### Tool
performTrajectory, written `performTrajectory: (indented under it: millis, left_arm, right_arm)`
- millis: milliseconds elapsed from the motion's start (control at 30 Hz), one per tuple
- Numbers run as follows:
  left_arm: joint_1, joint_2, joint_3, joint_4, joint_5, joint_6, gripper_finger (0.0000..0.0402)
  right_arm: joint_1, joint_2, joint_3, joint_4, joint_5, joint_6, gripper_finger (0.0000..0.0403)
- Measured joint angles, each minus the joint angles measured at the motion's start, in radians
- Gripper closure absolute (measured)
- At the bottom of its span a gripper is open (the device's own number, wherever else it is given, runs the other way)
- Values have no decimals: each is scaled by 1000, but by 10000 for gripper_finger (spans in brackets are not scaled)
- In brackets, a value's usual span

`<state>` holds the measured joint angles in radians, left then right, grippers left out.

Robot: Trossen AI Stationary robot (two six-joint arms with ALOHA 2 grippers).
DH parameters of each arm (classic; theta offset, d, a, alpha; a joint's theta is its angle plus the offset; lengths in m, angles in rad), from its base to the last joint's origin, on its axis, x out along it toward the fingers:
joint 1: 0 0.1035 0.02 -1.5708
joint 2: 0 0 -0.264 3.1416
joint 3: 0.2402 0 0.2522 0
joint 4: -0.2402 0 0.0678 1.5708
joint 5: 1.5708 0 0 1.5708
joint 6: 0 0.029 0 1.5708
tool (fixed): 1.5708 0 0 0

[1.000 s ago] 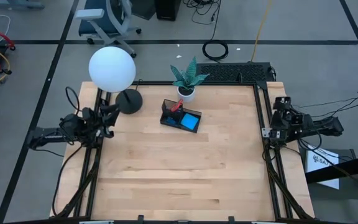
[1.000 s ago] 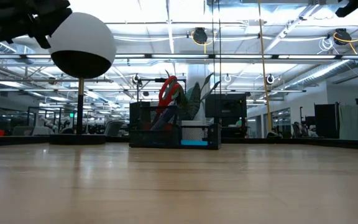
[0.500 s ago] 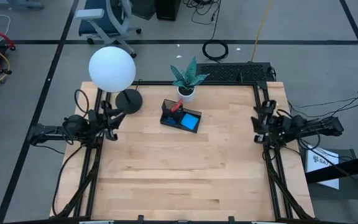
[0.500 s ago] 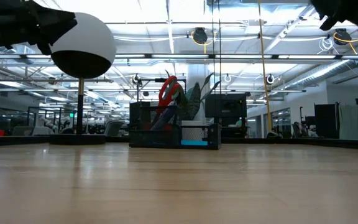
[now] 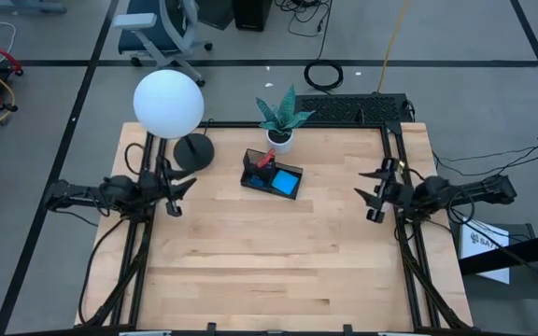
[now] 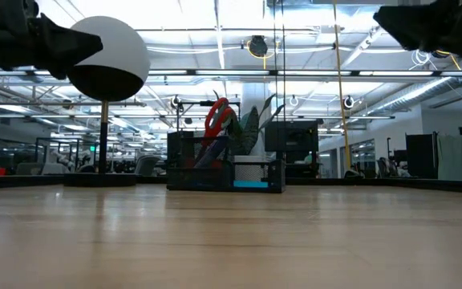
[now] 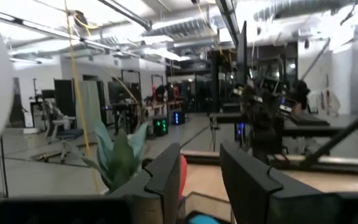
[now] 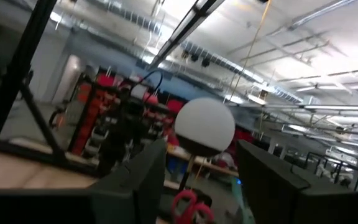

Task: Pick and place office supplies into organizer
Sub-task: Return to Home Position

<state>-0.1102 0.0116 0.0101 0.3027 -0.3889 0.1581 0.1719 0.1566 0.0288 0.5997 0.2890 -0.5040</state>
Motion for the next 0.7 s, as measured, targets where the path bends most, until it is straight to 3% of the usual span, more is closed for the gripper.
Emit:
performTrajectory:
  millis: [267, 700]
  left_arm:
    - [-38, 0, 0, -167, -3, -28, 282]
    - [-72, 1, 3, -259, 180, 53, 282]
  right_arm:
    - [-1, 0, 0, -132, 3, 29, 214]
    - [-9, 0, -1, -385, 102, 147, 217]
